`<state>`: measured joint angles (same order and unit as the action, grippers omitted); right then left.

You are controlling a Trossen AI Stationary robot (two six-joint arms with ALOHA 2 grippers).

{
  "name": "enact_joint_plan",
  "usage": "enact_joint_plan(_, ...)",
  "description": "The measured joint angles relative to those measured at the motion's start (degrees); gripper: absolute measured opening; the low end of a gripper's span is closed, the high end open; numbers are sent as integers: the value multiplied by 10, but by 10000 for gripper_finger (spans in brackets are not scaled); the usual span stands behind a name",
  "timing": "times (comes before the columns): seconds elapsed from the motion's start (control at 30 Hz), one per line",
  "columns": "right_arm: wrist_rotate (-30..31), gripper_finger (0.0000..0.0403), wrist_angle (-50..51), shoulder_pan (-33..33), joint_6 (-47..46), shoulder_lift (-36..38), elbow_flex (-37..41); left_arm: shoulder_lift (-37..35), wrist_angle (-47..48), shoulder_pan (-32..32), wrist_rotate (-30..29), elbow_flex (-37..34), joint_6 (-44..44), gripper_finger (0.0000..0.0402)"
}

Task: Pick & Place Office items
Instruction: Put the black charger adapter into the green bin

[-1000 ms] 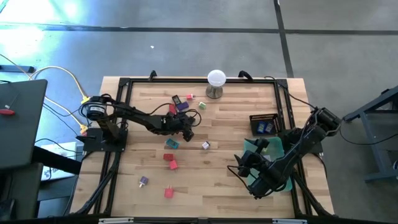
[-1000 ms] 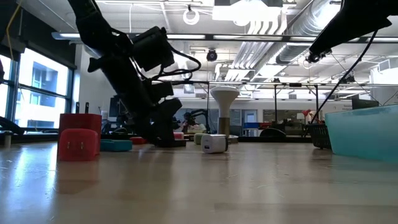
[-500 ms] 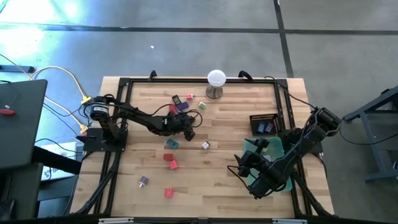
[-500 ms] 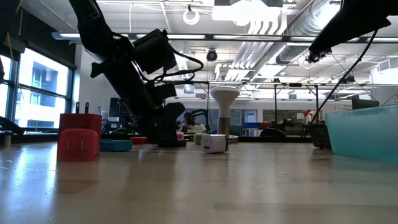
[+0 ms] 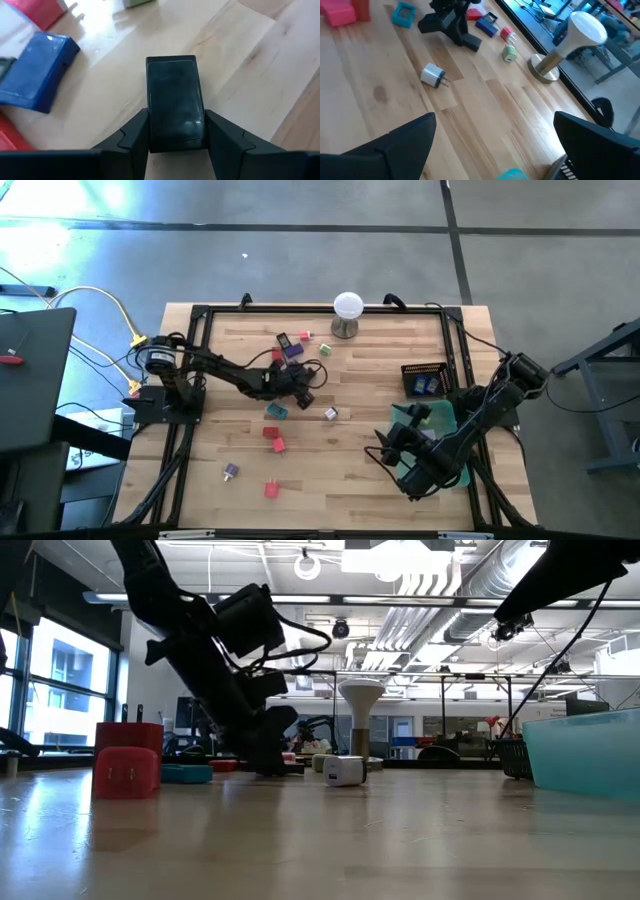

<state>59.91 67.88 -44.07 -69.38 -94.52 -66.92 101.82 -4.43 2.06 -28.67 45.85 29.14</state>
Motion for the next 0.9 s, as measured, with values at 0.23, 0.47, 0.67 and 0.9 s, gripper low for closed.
enact_joint_plan(0.23, 6, 393, -108, 0, 146, 0, 0, -49, -1, -52, -20, -2, -115, 148)
enact_joint_plan(0.47, 7, 393, -282, 0, 370, -3, 0, -145, -15, -143, -25, -2, -159, 156)
enact_joint_plan(0.67, -44, 393, -416, 24, 513, -3, 0, -189, -75, -228, -10, -1, -240, 154)
enact_joint_plan(0.9, -110, 393, -544, 73, 672, -3, 0, -189, -141, -287, -8, -1, -353, 154)
